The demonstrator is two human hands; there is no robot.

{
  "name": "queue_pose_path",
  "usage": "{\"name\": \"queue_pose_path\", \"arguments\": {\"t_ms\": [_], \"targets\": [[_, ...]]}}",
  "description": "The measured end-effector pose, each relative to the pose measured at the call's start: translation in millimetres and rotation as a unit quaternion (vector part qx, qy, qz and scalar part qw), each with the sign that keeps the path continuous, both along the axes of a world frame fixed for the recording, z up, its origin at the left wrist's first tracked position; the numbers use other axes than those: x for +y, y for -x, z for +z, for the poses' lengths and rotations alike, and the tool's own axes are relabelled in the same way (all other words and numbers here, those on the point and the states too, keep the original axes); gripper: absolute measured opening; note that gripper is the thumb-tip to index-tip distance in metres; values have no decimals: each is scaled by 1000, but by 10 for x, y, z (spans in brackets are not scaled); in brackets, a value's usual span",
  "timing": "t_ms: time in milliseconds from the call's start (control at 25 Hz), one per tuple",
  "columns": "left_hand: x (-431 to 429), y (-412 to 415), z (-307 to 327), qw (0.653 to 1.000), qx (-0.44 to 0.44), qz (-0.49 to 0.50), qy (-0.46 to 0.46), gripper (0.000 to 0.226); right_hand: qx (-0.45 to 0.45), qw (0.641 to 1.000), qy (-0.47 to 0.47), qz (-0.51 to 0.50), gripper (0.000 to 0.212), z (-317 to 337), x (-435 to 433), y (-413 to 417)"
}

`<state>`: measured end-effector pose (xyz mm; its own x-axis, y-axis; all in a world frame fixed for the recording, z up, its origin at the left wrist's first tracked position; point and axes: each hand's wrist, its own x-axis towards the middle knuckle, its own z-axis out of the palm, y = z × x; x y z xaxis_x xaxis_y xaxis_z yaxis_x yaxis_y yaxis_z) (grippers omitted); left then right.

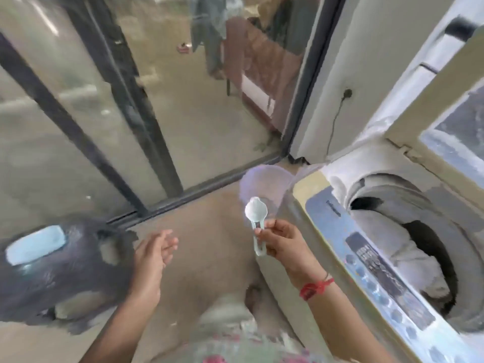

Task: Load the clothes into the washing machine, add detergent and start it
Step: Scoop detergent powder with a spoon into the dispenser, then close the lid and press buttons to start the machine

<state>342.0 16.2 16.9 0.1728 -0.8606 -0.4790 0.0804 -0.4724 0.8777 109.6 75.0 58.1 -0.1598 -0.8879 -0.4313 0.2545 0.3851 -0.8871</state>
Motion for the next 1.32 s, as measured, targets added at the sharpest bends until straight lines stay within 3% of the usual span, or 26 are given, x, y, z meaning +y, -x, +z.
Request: {"name": "queue_pose_path", "arguments": {"t_ms": [240,520,760,1000,1080,1160,1320], "targets": [[1255,-1771,-240,973,-67,208,-68,16,-32,983,-67,168,20,-441,-335,-1536],[1280,-2826,-378,919,39,383,-80,14,46,936,-90,337,19,-564,-680,-3129],[390,-4253,-672,917,96,377,-84,9,197,890,-136,387,8,-1233,-1384,-4531],[-377,-5434,-1162,921,74,361,-128,15,397,808,-99,424,16,-2098,-2386,-5594],[-593,-5655,-1368,930,57,332,-146,17,429,813,-120,375,8,-2332,-2710,-5847],[-801,-5804,-1553,938,48,306,-156,17,445,816,-129,345,13,-2513,-3022,-6098],[-1103,-6005,-1809,945,52,283,-152,15,517,729,-62,445,15,-2797,-3440,-6457]]}}
